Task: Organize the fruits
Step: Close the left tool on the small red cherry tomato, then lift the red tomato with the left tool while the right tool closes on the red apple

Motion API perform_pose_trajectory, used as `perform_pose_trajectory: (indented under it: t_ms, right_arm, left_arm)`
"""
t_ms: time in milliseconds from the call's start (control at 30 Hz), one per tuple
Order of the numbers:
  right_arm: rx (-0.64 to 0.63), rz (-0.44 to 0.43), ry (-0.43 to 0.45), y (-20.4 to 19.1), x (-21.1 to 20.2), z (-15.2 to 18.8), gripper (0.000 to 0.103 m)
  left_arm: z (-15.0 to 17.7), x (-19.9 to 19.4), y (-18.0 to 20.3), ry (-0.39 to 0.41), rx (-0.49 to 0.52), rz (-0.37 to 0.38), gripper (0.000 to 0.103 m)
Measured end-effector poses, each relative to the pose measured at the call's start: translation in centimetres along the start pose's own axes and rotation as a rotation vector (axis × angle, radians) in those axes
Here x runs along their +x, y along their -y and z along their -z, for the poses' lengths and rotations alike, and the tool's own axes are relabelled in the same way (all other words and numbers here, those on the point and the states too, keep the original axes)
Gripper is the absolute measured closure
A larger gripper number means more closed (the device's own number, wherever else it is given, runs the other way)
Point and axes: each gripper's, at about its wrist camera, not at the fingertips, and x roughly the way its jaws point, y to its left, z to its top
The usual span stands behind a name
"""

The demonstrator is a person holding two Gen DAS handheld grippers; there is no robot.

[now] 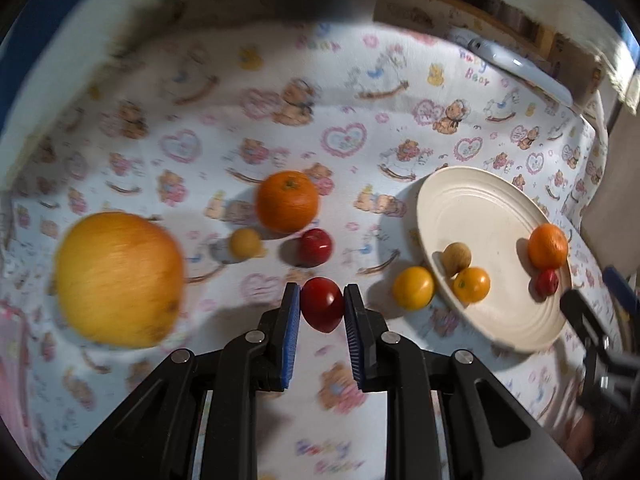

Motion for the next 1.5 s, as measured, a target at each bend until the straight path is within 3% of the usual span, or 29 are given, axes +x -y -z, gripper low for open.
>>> perform_pose_trajectory:
  t_ms: [67, 267, 400, 533, 667, 900, 1067, 1167, 1400, 1500]
  right_arm:
    - [0.000, 0.000, 0.002, -0.1, -0.1, 0.0, 0.001]
    - [-0.003, 0.001, 0.008, -0.1, -0.1, 0.1, 0.000]
    - [-0.012, 0.001, 0.014, -0.3, -0.3, 0.0, 0.000]
    - [-0.006, -0.055, 0.033, -0.7, -1.6, -0.2, 0.000]
    - [-0.044, -0.094, 0.060, -2.0, -2.9, -0.5, 0.000]
    - [-0.044, -0.254, -0.018, -5.9, -3.7, -2.5, 0.000]
    - [-0.076, -0.249, -0.034, -9.4, -2.6, -4.4, 0.000]
    - [-0.119, -0.295, -0.104, -12.0, -1.0, -5.5, 0.001]
    - [-0.192, -0.263, -0.127, -17.0, 2.1, -5.9, 0.001]
    - [-0.209, -0.248, -0.154, -18.0, 3.9, -5.4, 0.013]
  left_arm:
    - [0.4, -1.3, -0.9, 0.044, 0.000, -0.008, 0.082]
    - [2.2, -5.5, -3.7, 0.281, -0.035, -0.026, 0.082]
    - [1.7, -7.1, -5.0, 0.324, -0.052, 0.009, 0.082]
    - [1.5, -8.7, -5.5, 0.358, -0.045, -0.002, 0.082]
    - [1.2, -9.5, -6.2, 0.335, -0.046, -0.022, 0.082]
    - [0.9, -8.9, -8.0, 0.303, -0.075, -0.002, 0.082]
    - [0.3, -8.9, -10.4, 0.301, -0.127, 0.002, 0.082]
    - [0.0, -8.6, -12.1, 0.297, -0.172, -0.011, 0.082]
    - [-0.2, -7.7, -14.8, 0.269, -0.233, -0.024, 0.082]
    - [-0.2, -7.7, -15.4, 0.267, -0.248, -0.027, 0.082]
